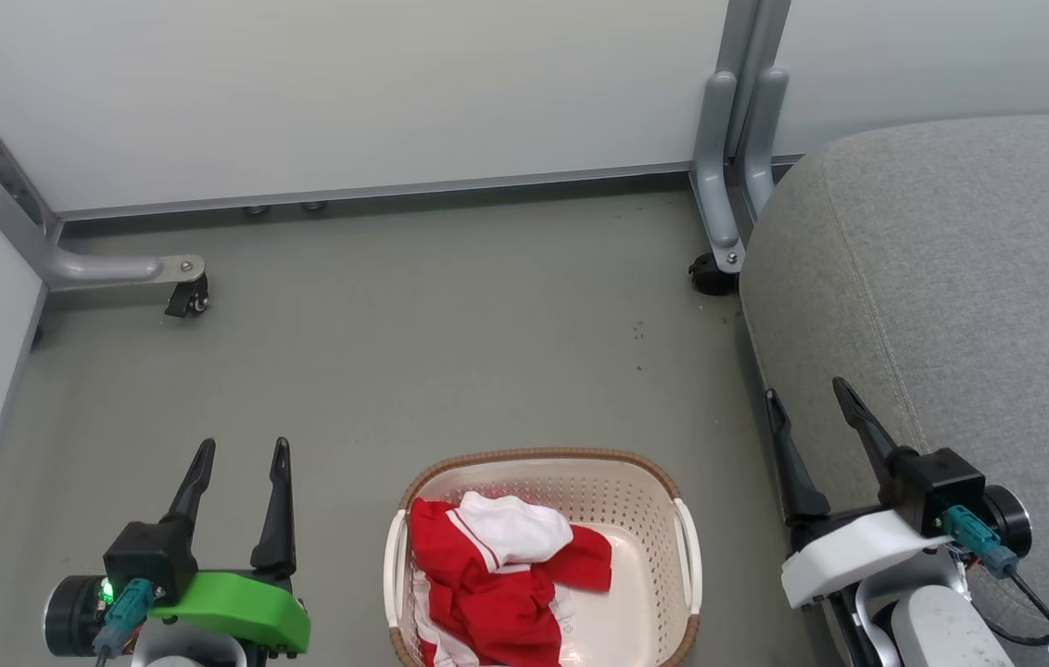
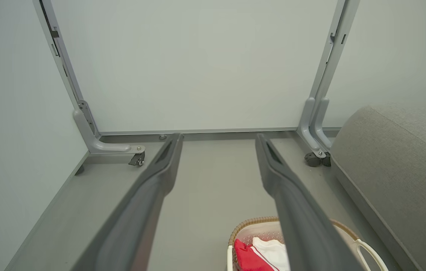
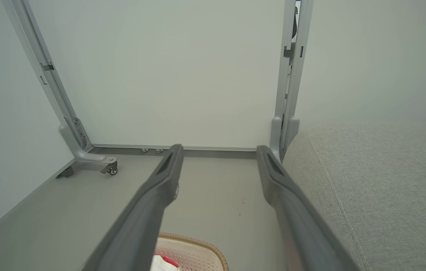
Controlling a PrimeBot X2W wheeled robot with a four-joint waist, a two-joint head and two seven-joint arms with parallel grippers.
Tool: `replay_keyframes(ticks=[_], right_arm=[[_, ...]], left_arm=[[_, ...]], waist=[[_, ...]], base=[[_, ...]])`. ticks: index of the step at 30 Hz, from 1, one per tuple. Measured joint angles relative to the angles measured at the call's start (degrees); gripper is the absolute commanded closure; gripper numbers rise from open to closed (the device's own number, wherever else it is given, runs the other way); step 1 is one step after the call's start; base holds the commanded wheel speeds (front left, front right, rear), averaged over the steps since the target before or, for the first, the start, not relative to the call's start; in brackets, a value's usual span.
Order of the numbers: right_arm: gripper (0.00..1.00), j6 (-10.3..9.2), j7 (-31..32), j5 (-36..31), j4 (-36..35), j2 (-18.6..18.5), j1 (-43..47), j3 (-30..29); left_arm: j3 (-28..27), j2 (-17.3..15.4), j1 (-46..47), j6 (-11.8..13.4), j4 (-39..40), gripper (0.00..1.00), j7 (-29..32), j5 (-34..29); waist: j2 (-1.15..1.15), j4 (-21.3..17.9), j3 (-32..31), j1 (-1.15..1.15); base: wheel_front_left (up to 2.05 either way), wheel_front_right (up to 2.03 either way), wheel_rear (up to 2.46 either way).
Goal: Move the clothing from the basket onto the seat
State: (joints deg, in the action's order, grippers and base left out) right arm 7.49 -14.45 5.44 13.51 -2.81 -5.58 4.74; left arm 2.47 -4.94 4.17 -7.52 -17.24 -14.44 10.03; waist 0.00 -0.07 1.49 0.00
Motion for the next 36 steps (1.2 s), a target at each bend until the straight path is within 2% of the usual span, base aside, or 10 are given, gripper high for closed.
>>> replay_keyframes(ticks=[6, 21, 28, 36], right_arm=[[0.0, 0.0, -0.58, -1.69, -0.02, 0.0, 0.01, -0.25], [0.0, 0.0, -0.59, -1.05, -0.4, 0.0, -0.01, -0.31], [0.0, 0.0, -0.59, -0.58, -1.85, -0.01, -2.01, 0.54], [0.0, 0.0, -0.59, -0.49, -5.65, -0.01, -6.0, 1.62]], left_arm=[[-0.43, 0.31, -0.01, 0.0, -0.21, 0.0, -0.6, -1.82], [-0.65, 0.59, 0.04, 0.0, -0.58, 0.0, -0.68, -2.67], [6.5, -0.43, 4.94, 0.0, -4.13, 0.0, -0.69, -6.13], [17.33, -1.31, 14.83, 0.0, -10.58, 0.0, -0.69, -9.35]], waist=[[0.0, -0.04, -0.01, 0.0], [0.0, -0.41, 0.63, 0.0], [0.0, -0.99, 3.39, 0.0], [0.0, -2.19, 9.63, 0.0]], base=[[0.0, 0.0, 0.0], [0.0, 0.0, 0.0], [0.0, 0.0, 0.0], [0.0, 0.0, 0.0]])
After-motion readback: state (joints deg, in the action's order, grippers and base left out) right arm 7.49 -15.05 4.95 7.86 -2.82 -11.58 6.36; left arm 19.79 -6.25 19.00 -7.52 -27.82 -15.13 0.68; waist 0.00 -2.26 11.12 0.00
